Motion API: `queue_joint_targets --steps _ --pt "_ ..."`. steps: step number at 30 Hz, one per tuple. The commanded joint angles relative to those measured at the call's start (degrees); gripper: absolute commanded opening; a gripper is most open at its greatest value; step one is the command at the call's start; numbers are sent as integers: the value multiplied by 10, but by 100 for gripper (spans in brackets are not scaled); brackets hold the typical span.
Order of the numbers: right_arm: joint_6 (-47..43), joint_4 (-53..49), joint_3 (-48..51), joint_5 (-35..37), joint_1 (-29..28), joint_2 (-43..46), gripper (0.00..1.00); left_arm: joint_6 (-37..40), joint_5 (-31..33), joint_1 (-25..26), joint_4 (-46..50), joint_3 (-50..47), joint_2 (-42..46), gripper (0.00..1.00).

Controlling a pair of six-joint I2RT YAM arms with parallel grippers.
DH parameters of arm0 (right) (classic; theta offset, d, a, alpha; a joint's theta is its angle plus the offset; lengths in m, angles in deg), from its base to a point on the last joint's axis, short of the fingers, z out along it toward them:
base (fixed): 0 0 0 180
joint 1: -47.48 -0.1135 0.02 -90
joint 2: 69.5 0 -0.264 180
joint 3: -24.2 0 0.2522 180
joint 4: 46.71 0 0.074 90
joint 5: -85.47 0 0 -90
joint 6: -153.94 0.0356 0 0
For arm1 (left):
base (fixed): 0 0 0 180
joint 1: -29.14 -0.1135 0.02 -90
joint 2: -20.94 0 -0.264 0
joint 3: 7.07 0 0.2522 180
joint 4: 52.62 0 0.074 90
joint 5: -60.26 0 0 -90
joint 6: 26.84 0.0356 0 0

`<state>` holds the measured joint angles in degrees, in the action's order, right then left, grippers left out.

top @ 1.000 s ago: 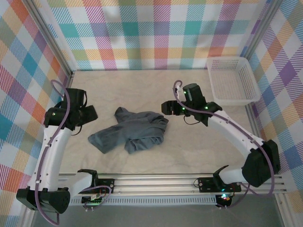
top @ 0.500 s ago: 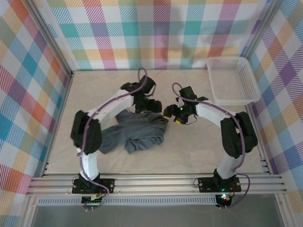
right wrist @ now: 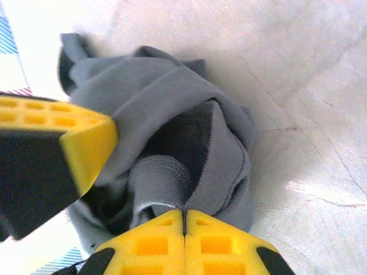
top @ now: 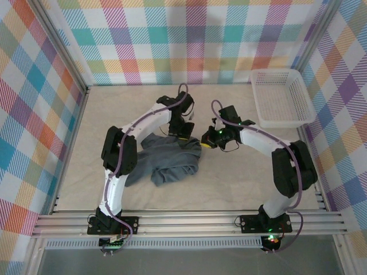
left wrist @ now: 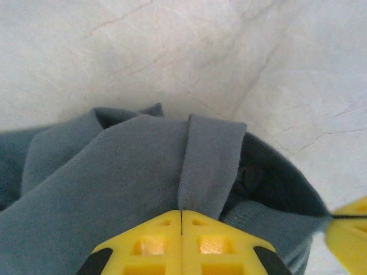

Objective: Fold the inside-out t-shirt
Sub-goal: Flatten out the T-shirt at the center of the table.

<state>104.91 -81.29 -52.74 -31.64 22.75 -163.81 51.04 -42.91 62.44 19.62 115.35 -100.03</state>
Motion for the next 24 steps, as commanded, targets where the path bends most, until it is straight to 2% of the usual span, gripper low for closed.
queue_joint_targets --steps 1,7,10,13,16,20,21,23,24 --pt "-30 -4 -44 21 0 34 0 -3 -67 -34 -16 26 105 0" --pt "-38 19 -36 68 0 100 0 -46 -98 -39 -75 29 253 0" --pt "-77 75 -6 97 0 181 0 -54 -48 -42 -96 -10 347 0" --pt "-123 83 6 103 0 236 0 -67 7 -58 -111 -87 441 0" --pt "-167 72 -2 12 -16 241 0 -88 85 -81 -109 -192 520 0" --pt "-243 65 39 -96 -112 216 0 -133 185 -101 -59 -360 586 0" --pt "-270 40 44 -108 -139 203 0 -144 194 -105 -51 -396 595 4" --pt "-290 -12 46 -147 -166 173 0 -161 180 -116 -48 -457 614 30" --pt "-269 -14 47 -156 -164 167 11 -164 168 -117 -52 -472 622 39"
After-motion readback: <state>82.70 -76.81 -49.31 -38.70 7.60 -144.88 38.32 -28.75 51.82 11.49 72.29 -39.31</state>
